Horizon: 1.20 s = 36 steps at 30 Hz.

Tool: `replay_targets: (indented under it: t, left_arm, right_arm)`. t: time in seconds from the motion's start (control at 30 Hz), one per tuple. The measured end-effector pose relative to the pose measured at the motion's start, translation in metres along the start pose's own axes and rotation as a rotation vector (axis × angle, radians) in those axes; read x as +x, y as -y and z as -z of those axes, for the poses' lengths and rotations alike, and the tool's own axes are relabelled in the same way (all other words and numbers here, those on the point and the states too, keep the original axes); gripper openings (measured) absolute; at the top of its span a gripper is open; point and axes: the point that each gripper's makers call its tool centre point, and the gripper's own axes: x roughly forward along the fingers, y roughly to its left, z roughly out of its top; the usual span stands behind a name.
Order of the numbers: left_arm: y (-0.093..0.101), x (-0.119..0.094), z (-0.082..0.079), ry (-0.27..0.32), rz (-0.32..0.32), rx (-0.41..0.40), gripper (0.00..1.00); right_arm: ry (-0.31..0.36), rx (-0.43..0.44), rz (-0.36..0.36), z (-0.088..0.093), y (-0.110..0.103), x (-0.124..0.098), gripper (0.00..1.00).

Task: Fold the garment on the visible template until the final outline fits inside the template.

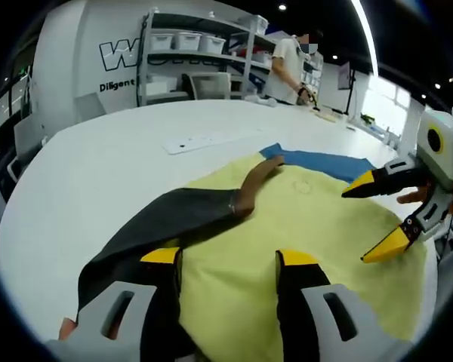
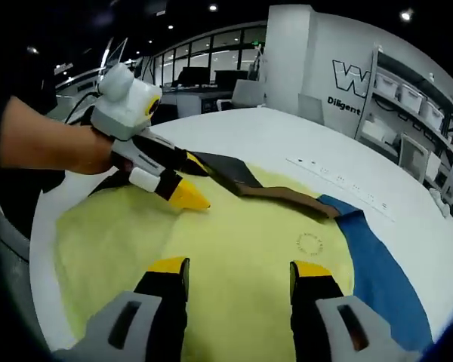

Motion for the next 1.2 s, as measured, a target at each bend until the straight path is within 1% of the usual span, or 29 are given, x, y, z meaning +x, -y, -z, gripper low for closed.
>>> replay_targets:
  t: [0.1,0.2,0.27,0.37,0.43,0.57,0.77,0.87,0.9,0.97,1.0,1.1,1.13,1.2]
  left_arm:
    - [0.001,0.000,0.000,0.000,0.002,0.000,0.48]
    - [0.002,0.000,0.000,-0.001,0.002,0.001,0.49]
    - [0.003,0.000,-0.001,0.000,0.004,-0.017,0.49]
    - [0.002,-0.001,-0.001,-0.005,-0.001,-0.015,0.49]
    - [0.003,-0.002,-0.001,-0.007,-0.001,-0.019,0.51]
    - [0.006,-0.007,0.000,-0.015,-0.003,-0.017,0.54]
    - [0.006,-0.015,-0.001,-0.015,-0.005,-0.020,0.54]
    - [0.009,-0.023,-0.010,0.017,0.004,-0.021,0.54]
    - [0.011,-0.027,-0.014,0.029,0.006,-0.008,0.54]
    - [0.013,-0.032,-0.016,0.035,0.010,0.003,0.53]
    - [0.013,-0.033,-0.016,0.035,0.010,0.004,0.53]
    - [0.011,-0.044,-0.021,0.061,0.010,0.008,0.53]
    - [0.008,-0.052,-0.024,0.077,0.006,0.009,0.53]
    - [0.005,-0.060,-0.025,0.088,0.001,0.011,0.53]
  right_arm:
    - [-0.006,0.007,-0.011,0.006,-0.007,0.001,0.50]
    - [-0.012,0.011,-0.012,0.010,-0.008,0.001,0.50]
    - [-0.005,0.010,-0.009,0.009,-0.007,0.000,0.49]
    - [-0.005,0.008,-0.005,0.009,-0.004,-0.002,0.49]
    - [-0.004,0.013,-0.001,0.009,-0.002,-0.003,0.49]
    - [-0.001,0.019,0.006,0.009,0.000,-0.004,0.49]
    - [0.005,0.018,0.010,0.006,0.001,-0.006,0.49]
    - [0.007,0.017,0.009,0.006,-0.001,-0.007,0.49]
    - [0.007,0.017,0.009,0.007,-0.001,-0.007,0.49]
    - [0.008,0.020,0.008,0.008,-0.002,-0.007,0.49]
    - [0.008,0.020,0.008,0.008,-0.002,-0.007,0.49]
    - [0.008,0.020,0.007,0.008,-0.003,-0.007,0.49]
    - [0.011,0.019,0.007,0.007,-0.004,-0.009,0.49]
    - [0.012,0.016,0.008,0.006,-0.004,-0.010,0.49]
